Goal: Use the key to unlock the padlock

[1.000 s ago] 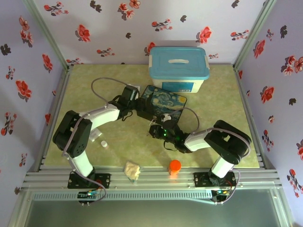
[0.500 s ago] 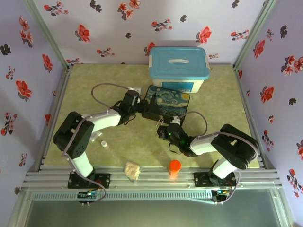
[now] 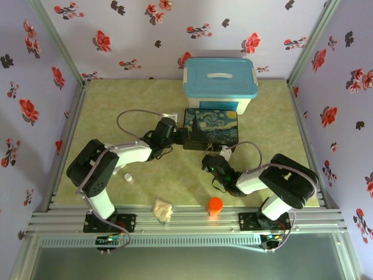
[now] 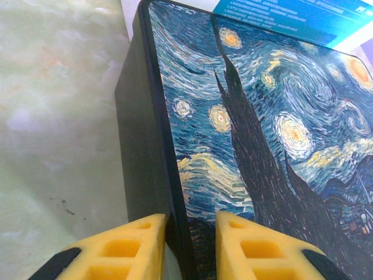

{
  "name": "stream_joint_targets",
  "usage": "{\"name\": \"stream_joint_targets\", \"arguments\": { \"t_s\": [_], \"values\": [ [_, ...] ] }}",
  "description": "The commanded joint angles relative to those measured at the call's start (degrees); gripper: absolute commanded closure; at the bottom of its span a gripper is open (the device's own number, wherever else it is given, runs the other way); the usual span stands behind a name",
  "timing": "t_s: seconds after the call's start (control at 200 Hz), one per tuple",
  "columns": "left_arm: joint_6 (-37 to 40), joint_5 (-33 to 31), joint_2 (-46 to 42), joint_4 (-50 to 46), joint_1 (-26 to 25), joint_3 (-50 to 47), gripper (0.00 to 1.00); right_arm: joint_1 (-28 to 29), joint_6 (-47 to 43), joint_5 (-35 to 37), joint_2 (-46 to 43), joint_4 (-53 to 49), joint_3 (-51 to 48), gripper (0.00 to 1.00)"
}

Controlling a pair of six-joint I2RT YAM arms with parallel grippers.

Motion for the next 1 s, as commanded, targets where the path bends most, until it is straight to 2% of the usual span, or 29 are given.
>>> {"name": "stream_joint_targets", "arguments": {
  "t_s": [0.0, 0.105, 0.235, 0.58, 0.7, 0.785, 0.91, 0.995],
  "values": [
    [-0.66, 4.31, 5.26, -18.49, -2.04, -4.96, 0.74, -0.64, 1.73, 5.04, -1.24, 0.52, 1.19, 0.96],
    [-0.22, 4.31, 5.39, -18.96, -2.03, -4.36, 0.74, -1.06, 6.46, 7.51, -3.13, -2.05, 0.93, 0.96],
    [0.13, 4.34, 5.51, -18.54, -2.03, -3.84, 0.74, -1.35, 10.63, 8.73, -5.85, -11.06, 3.48, 0.96],
    [1.35, 4.47, 4.84, -19.96, -1.81, -0.53, 0.74, -2.90, 11.79, 8.32, -2.54, -5.61, 3.60, 0.96],
    [1.84, 4.70, 3.22, -20.69, -1.60, 2.21, 0.69, -6.07, 10.93, 1.48, 1.68, 2.84, 2.25, 0.97],
    [1.56, 5.98, 2.02, -19.00, -1.45, 3.93, 0.68, -6.12, 10.04, 0.26, 3.30, 5.59, 1.87, 0.97],
    [0.96, 8.85, 2.05, -16.24, -1.37, 7.41, 0.57, -6.03, 10.23, 0.82, 3.76, 4.88, 1.71, 0.98],
    [-0.63, 8.90, 2.51, -13.89, -1.00, 8.40, 0.41, -5.95, 10.34, 0.46, 4.31, 4.52, 1.82, 0.98]
  ]
}}
